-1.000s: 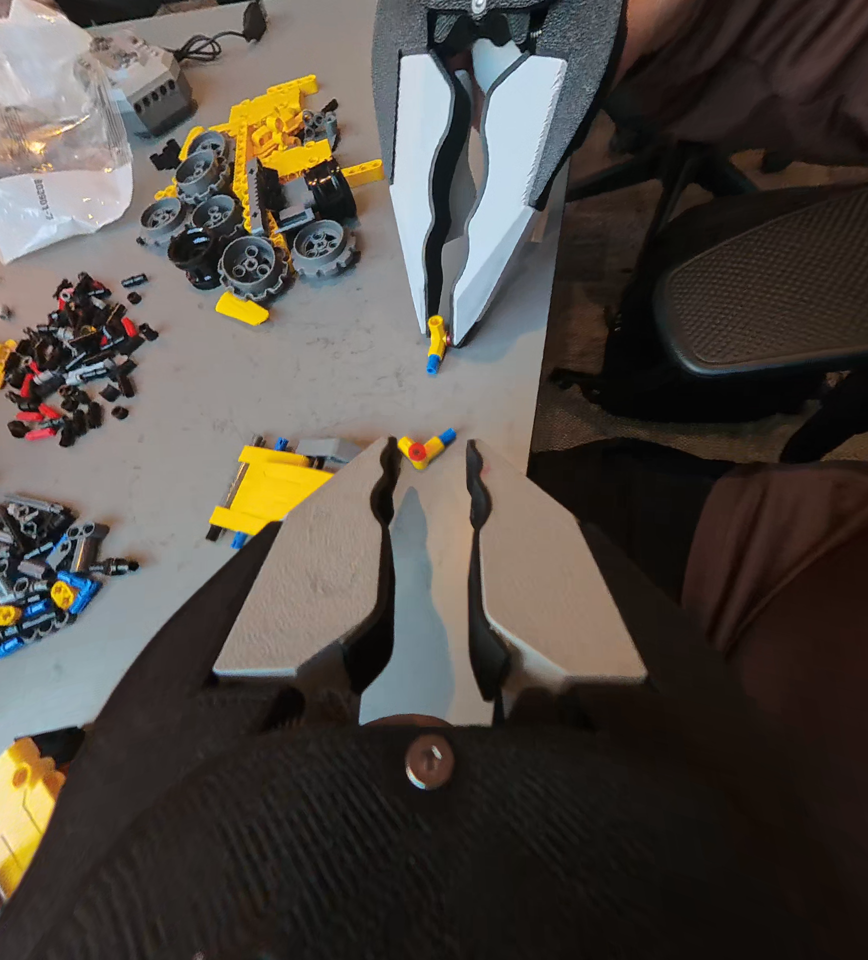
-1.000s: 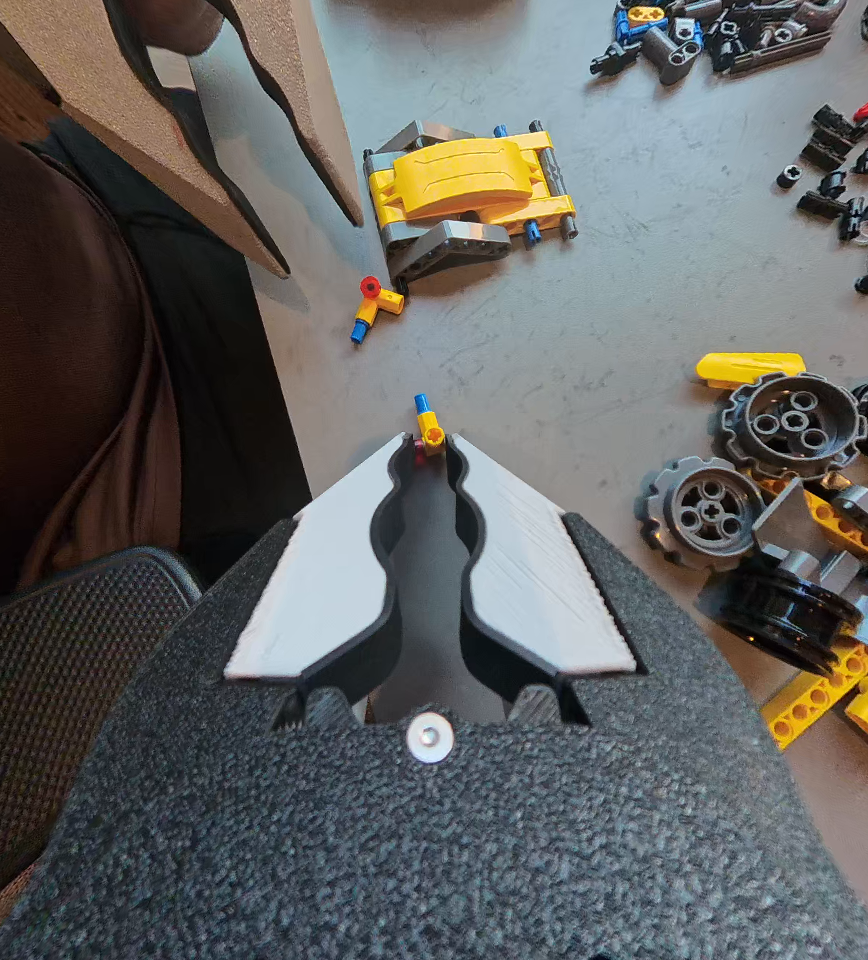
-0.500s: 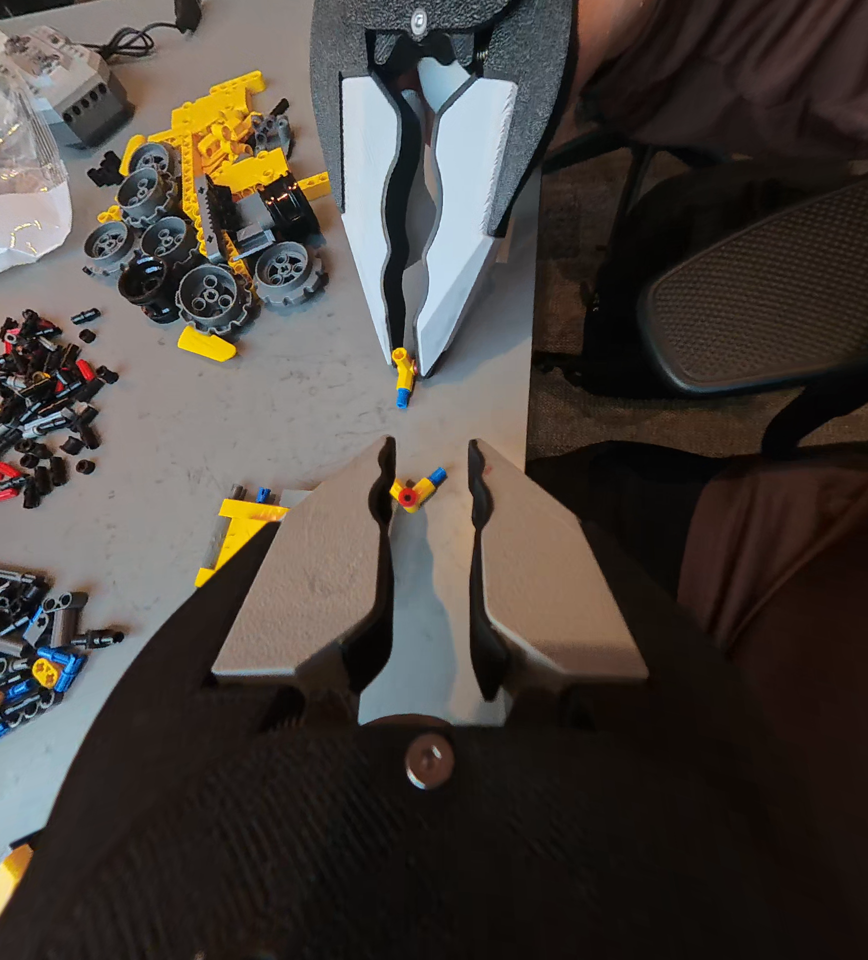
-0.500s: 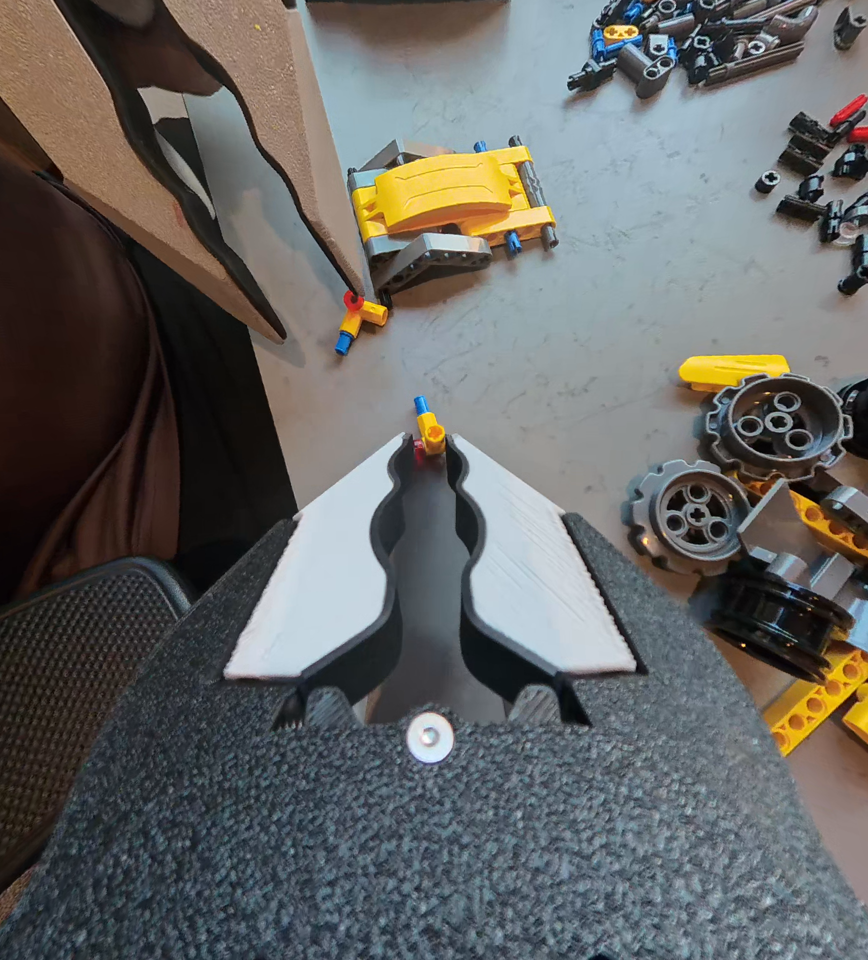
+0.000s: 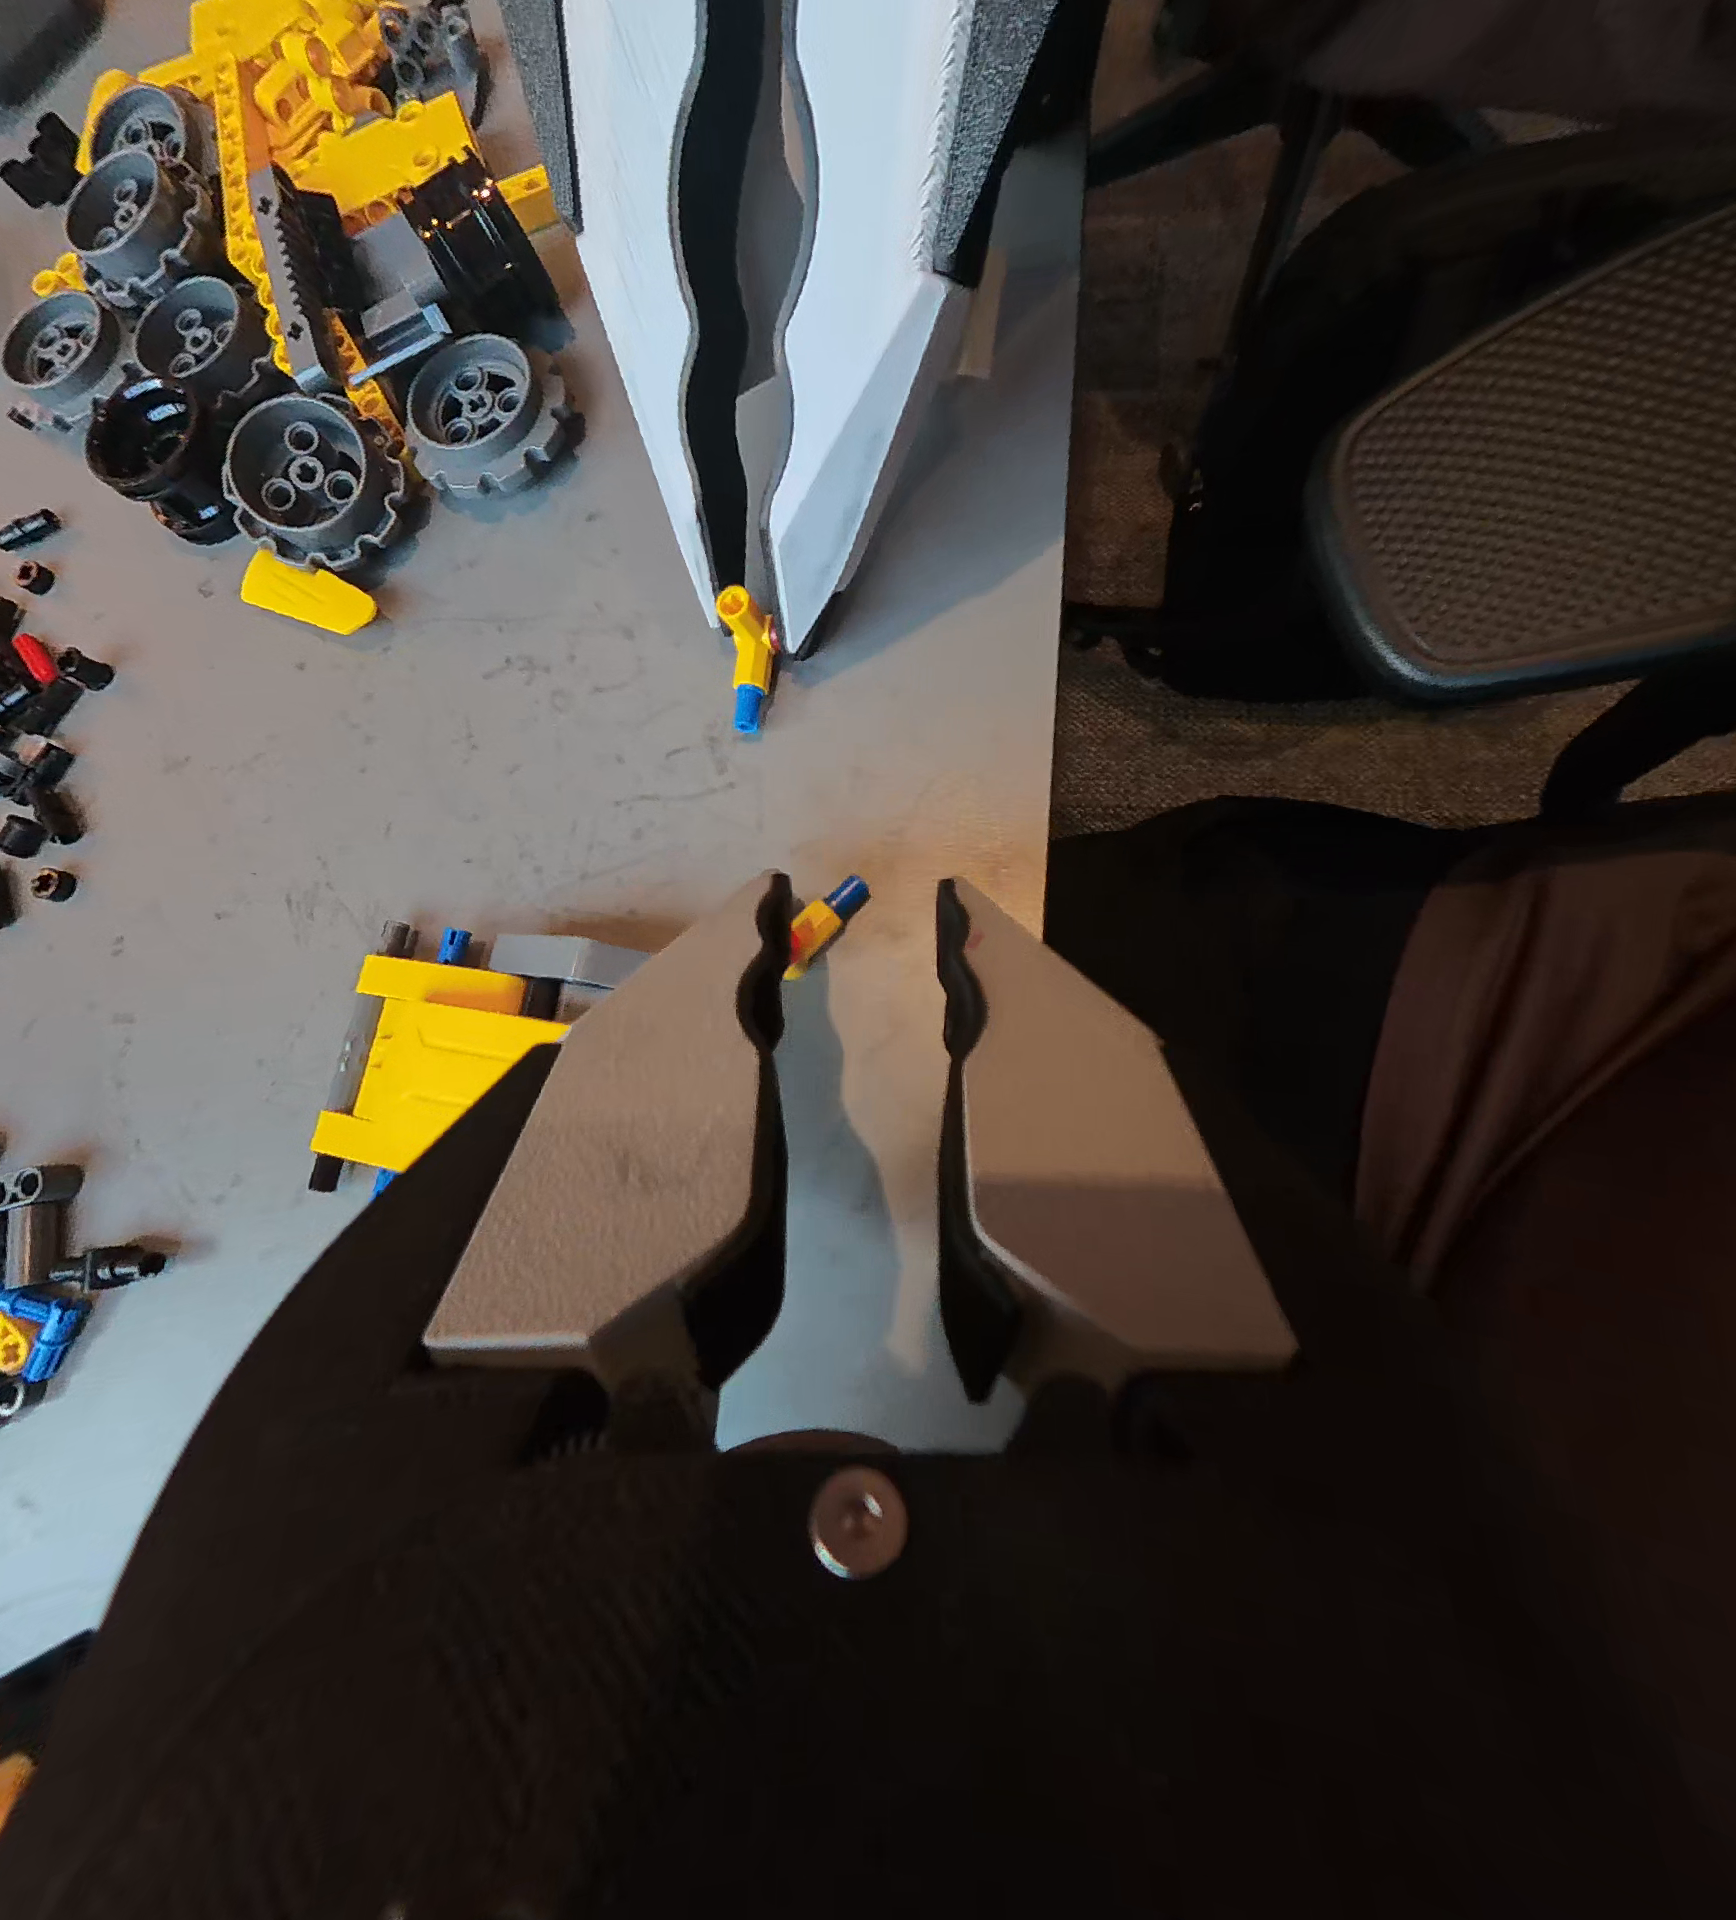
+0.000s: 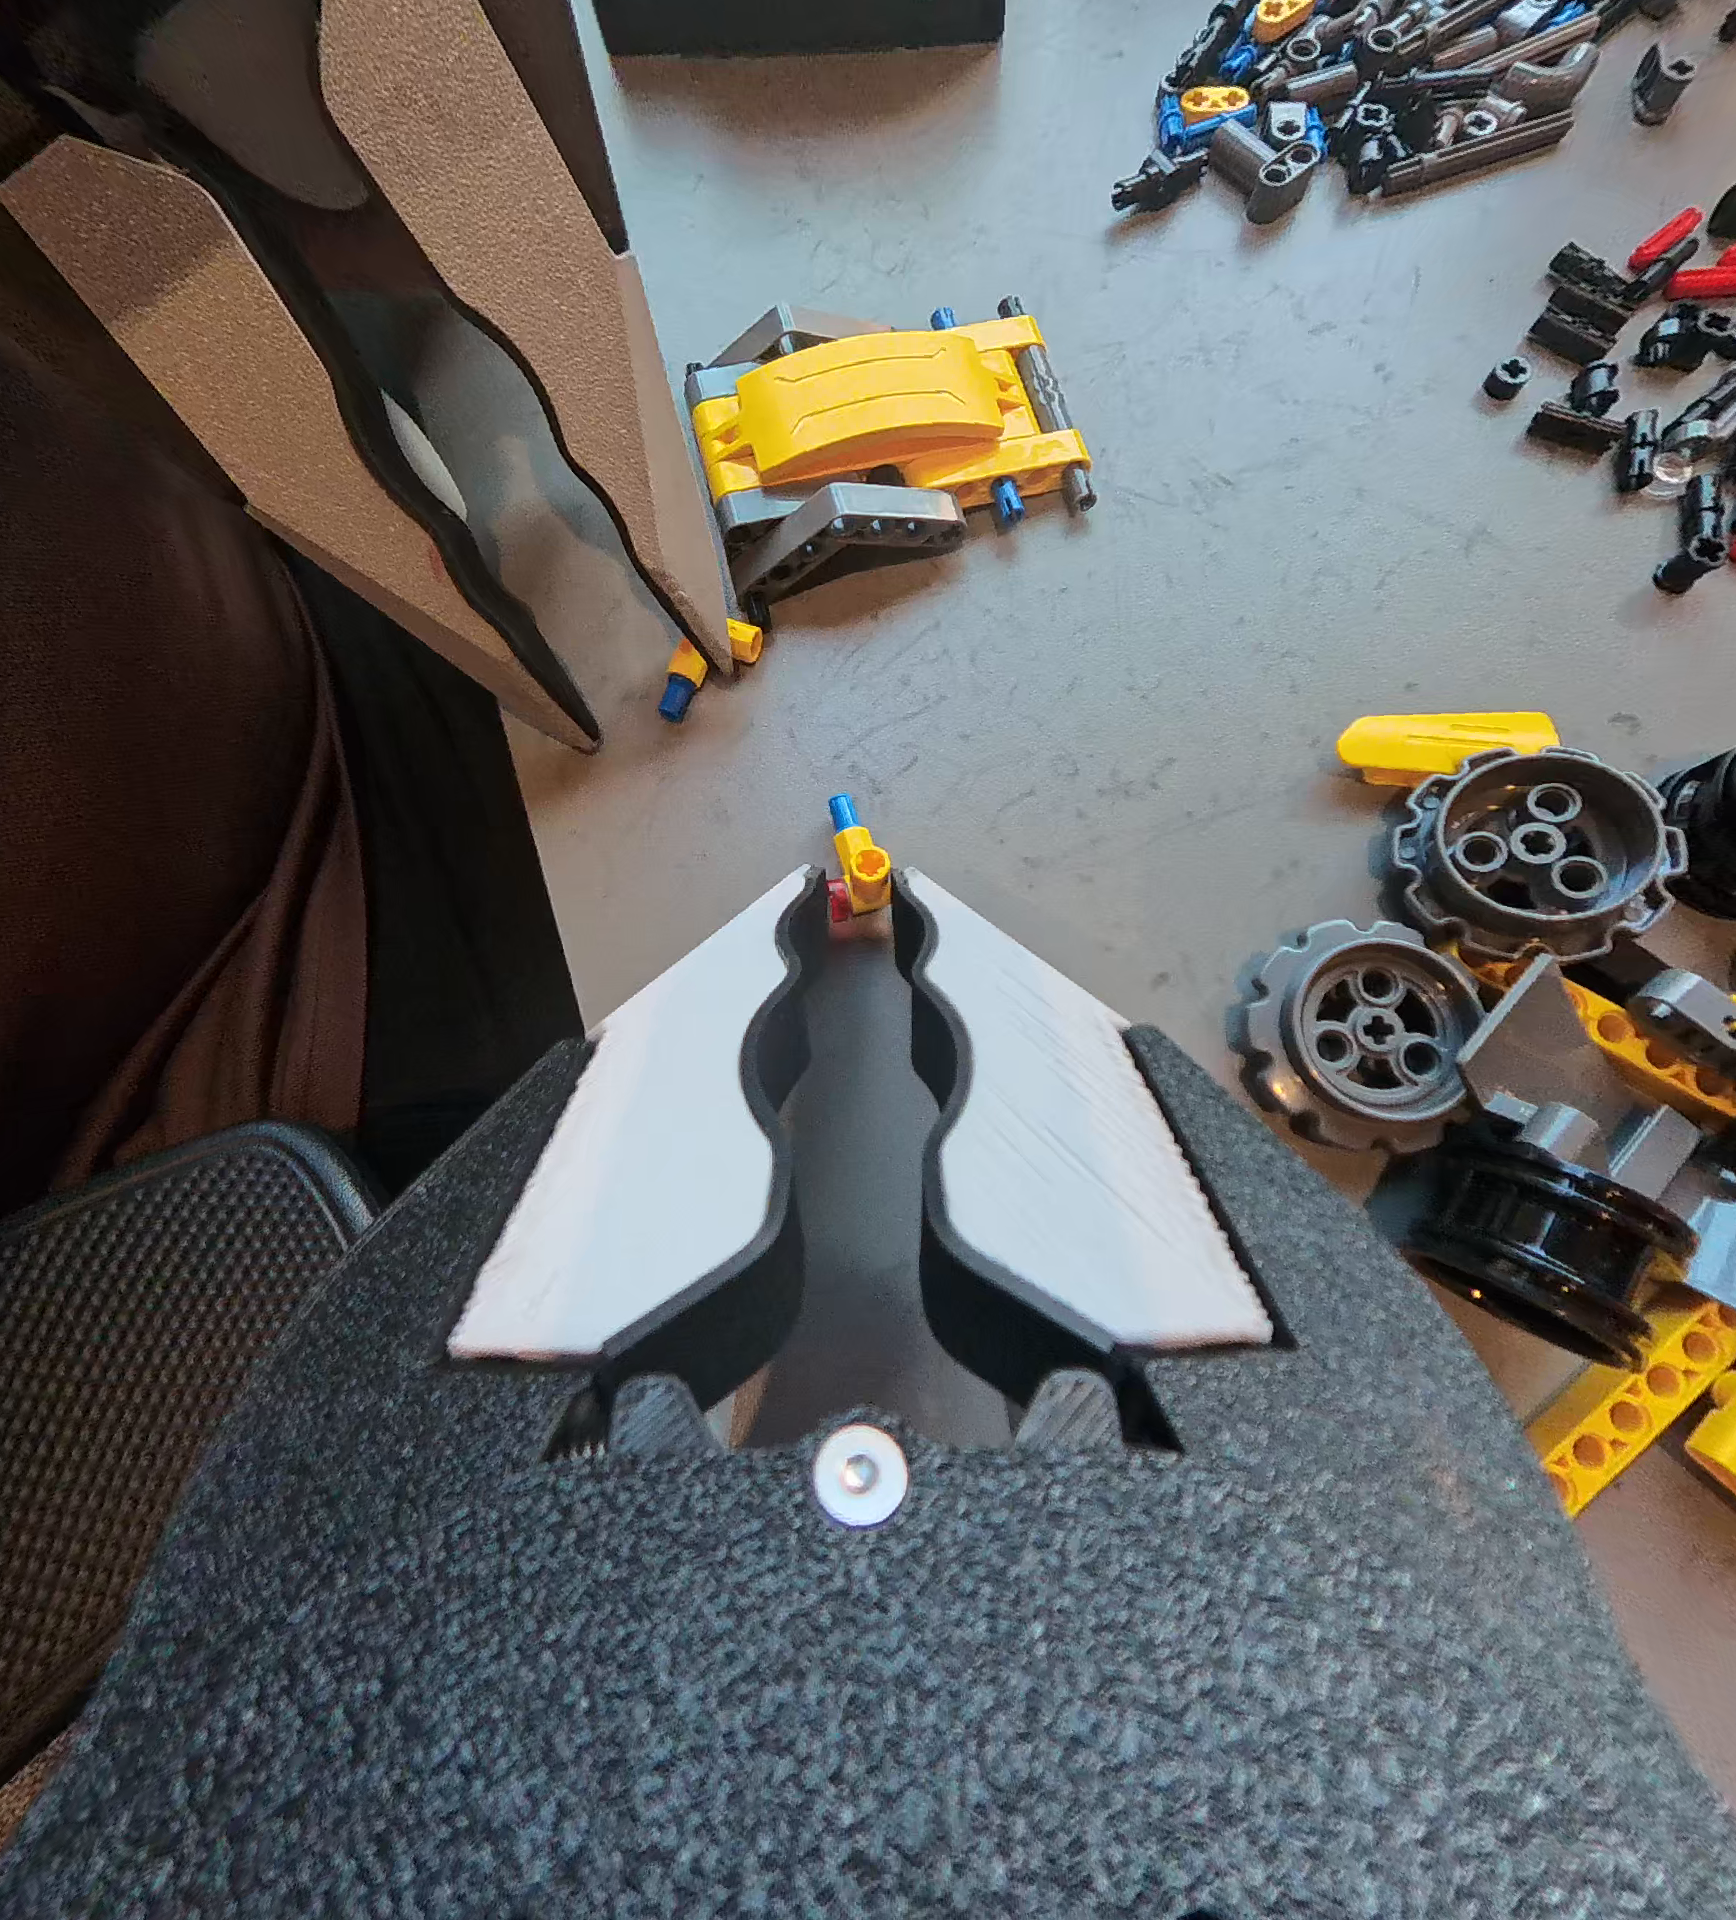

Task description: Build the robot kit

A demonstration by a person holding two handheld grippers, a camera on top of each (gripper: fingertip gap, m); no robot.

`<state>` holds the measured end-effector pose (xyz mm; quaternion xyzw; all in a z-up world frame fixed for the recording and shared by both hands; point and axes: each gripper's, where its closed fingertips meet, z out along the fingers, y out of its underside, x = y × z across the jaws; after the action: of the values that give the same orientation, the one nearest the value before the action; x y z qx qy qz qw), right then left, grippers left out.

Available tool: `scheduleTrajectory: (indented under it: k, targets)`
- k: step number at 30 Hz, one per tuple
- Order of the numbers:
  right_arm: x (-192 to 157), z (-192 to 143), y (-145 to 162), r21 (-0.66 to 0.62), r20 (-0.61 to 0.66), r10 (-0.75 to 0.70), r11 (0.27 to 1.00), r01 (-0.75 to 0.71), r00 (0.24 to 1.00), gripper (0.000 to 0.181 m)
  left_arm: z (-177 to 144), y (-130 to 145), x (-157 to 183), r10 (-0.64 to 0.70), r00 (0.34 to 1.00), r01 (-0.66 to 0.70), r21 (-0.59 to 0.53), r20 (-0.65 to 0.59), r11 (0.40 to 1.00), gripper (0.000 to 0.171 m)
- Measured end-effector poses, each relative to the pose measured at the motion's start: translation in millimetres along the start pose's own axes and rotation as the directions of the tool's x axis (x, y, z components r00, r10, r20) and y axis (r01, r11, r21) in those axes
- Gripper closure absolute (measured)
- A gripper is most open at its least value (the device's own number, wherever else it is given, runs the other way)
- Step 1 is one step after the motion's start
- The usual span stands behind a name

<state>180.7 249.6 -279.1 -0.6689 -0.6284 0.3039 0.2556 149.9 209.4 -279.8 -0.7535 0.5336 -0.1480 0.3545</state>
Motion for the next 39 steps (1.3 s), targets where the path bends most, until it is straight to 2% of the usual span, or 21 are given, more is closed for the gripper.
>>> scheduleTrajectory:
  k: [15,26,33,39]
  targets:
    - [-1.6,0.4,-0.6,-0.001,-0.004,-0.007,1.0,0.007,1.0,0.169,-9.0,9.2,-0.7,-0.069,0.997,0.069,0.029,0.018,0.997,0.147]
    - [-2.9,1.7,-0.8,-0.003,-0.003,-0.008,1.0,0.008,1.0,0.17,-9.7,8.7,-0.1,-0.066,0.997,0.065,0.032,0.03,0.997,0.147]
    - [-5.4,4.6,-2.9,-0.001,0.007,-0.014,1.0,0.014,1.0,0.17,-20.2,9.6,2.4,-0.082,0.996,0.081,0.051,0.031,0.995,0.146]
    - [-7.2,5.7,-9.5,0.027,0.014,-0.013,1.0,0.012,1.0,0.17,-31.8,22.4,-3.1,-0.126,0.989,0.12,0.08,0.074,0.99,0.146]
